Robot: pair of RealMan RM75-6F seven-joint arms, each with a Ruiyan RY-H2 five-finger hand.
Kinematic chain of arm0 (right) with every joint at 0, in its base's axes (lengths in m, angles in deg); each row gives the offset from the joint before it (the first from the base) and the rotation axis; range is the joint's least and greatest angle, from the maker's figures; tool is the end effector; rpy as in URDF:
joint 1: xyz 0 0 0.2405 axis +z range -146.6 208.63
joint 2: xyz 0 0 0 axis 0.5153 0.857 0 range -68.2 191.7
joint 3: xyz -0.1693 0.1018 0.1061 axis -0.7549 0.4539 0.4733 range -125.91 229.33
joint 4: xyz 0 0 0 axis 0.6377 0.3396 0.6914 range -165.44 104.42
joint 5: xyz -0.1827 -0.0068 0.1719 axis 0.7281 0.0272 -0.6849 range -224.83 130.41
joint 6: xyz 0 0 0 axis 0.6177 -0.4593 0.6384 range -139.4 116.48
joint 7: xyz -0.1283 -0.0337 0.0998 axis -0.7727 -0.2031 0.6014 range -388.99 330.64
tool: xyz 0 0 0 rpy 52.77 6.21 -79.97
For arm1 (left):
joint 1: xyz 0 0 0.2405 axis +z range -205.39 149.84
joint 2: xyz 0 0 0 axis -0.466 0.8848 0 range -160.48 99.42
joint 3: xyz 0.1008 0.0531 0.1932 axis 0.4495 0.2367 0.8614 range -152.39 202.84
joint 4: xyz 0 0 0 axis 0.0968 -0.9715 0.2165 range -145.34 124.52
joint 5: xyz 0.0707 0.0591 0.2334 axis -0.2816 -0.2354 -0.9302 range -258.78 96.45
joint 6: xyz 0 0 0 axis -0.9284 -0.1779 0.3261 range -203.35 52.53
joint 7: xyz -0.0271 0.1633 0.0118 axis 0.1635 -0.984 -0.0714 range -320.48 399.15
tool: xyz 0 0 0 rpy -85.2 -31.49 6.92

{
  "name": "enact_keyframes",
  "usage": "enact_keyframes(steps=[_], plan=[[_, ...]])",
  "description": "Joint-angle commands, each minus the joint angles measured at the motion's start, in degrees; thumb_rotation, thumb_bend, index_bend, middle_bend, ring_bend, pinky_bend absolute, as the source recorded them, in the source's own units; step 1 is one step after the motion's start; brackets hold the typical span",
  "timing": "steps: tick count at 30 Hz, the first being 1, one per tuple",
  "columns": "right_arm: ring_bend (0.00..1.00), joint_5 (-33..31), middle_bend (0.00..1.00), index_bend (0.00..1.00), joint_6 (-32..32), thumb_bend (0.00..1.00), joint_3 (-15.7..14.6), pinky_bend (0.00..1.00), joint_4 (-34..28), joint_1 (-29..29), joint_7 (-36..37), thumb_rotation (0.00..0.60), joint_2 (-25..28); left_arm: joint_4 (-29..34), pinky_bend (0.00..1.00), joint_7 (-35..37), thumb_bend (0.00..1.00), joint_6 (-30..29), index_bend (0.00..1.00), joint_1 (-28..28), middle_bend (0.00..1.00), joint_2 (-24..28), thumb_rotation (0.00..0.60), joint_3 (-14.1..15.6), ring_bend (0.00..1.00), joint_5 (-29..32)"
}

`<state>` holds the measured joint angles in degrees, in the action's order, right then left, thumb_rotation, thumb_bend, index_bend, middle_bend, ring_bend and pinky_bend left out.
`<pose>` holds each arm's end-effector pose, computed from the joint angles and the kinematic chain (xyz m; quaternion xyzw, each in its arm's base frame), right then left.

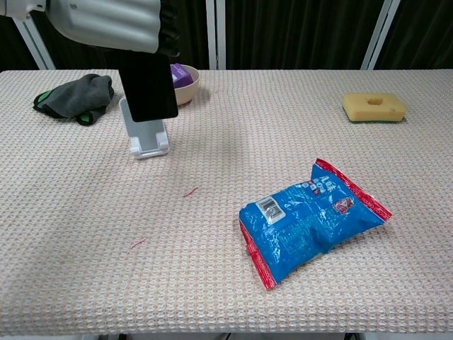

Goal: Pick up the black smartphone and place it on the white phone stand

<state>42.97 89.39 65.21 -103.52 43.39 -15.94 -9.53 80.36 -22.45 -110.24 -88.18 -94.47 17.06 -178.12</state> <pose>-0.2740 -0.2726 0.1753 0.5281 -0.1984 0.5776 0.5901 -0.0435 0.3765 -0.0004 -0.8352 0.3852 -0.1047 0.3783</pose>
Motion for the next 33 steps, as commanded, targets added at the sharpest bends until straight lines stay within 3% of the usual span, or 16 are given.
enact_keyframes(steps=[1, 16, 33], plan=[[0.00, -0.1, 0.00, 0.00, 0.1, 0.35, 0.0, 0.00, 0.0, -0.1, 0.2, 0.600, 0.1, -1.7, 0.65, 2.4, 0.42, -1.1, 0.72, -0.3, 0.69, -0.9, 0.600, 1.4, 0.49, -1.8], [0.00, 0.6, 0.00, 0.00, -0.5, 0.35, -0.3, 0.00, -0.8, 0.3, -1.5, 0.600, 0.6, -12.3, 0.64, 18.2, 0.43, -9.0, 0.71, -1.2, 0.67, -5.8, 0.600, 8.3, 0.48, -11.9], [0.00, 0.3, 0.00, 0.00, -1.9, 0.36, -0.4, 0.00, -1.1, 0.9, -1.9, 0.600, 0.8, -20.4, 0.63, 23.7, 0.43, -11.4, 0.70, -0.8, 0.67, -9.6, 0.600, 9.8, 0.47, -11.8]])
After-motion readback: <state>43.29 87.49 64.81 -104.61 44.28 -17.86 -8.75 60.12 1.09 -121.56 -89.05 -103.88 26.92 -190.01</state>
